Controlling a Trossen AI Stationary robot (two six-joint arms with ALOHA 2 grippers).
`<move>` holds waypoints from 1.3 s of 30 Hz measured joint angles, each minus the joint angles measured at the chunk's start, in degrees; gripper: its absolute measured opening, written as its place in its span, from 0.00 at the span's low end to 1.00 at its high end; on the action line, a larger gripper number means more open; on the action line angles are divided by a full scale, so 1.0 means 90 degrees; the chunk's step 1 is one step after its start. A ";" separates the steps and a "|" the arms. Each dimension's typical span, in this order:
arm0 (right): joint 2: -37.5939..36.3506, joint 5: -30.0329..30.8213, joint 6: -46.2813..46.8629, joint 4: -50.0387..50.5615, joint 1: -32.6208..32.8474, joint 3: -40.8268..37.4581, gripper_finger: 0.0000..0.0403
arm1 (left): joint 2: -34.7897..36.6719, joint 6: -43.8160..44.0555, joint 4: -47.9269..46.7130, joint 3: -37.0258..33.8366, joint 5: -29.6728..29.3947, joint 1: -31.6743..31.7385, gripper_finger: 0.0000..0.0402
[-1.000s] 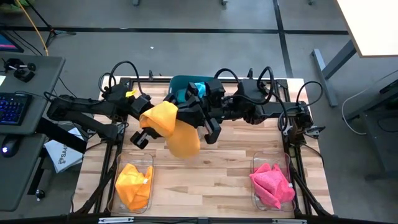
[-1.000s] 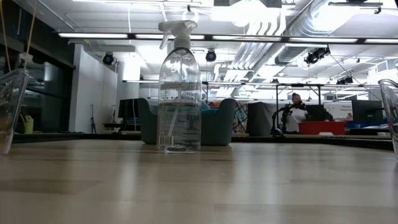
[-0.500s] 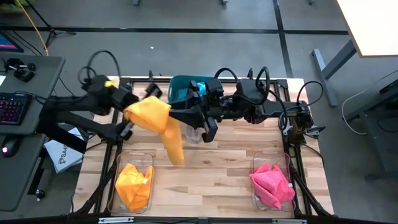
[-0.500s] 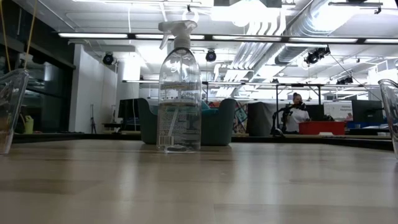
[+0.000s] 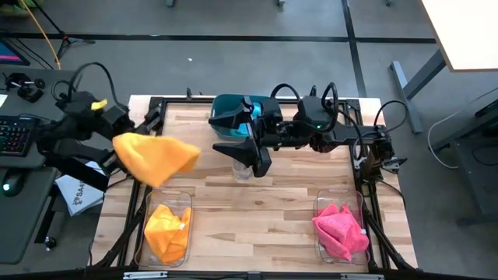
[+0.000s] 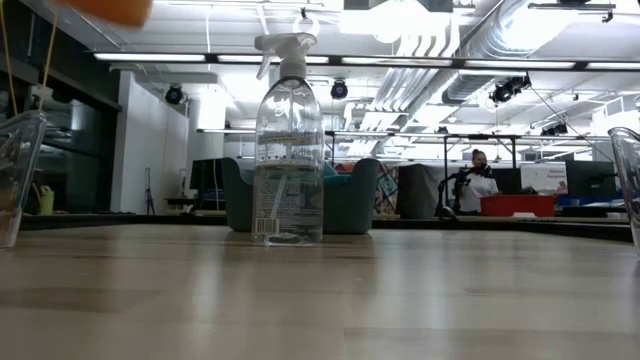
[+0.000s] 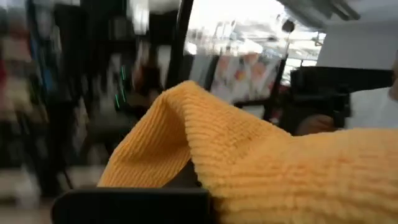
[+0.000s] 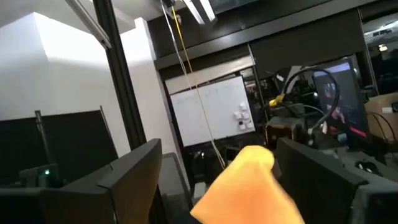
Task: Sort microfiber towel by color & place in baskets
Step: Put the orange microfiber towel into the left transparent bin
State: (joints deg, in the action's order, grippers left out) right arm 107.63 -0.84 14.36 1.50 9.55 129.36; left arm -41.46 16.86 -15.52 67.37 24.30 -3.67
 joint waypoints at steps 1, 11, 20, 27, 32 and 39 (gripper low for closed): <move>-0.0039 0.0000 0.0016 0.0125 -0.0021 0.0000 0.78 | 0.0084 0.0283 -0.0369 0.0000 -0.0035 -0.0088 0.00; -0.0453 0.0257 0.0015 0.1529 -0.0185 0.0002 0.78 | 0.0173 0.2962 -0.1398 -0.0952 -0.0978 -0.2232 0.00; -0.0507 0.0262 0.0015 0.2384 -0.0482 0.0002 0.78 | -0.0186 0.5335 -0.1075 -0.1894 -0.2827 -0.5109 0.00; -0.0507 0.0260 0.0134 0.3281 -0.0613 0.0002 0.78 | -0.0491 0.7214 -0.3581 -0.1894 -0.4237 -0.6347 0.00; -0.0507 0.0255 0.0231 0.3636 -0.0638 0.0002 0.78 | -0.1093 0.7875 -0.4736 -0.1902 -0.3273 -0.6293 0.00; -0.0507 0.0245 0.0011 0.3720 -0.0677 0.0002 0.78 | -0.2139 0.7843 -0.4831 -0.1899 -0.2701 -0.6325 0.00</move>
State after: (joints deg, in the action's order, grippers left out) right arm 103.07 1.36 14.47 34.98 3.46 129.38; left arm -60.72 87.45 -59.00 50.28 0.00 -60.60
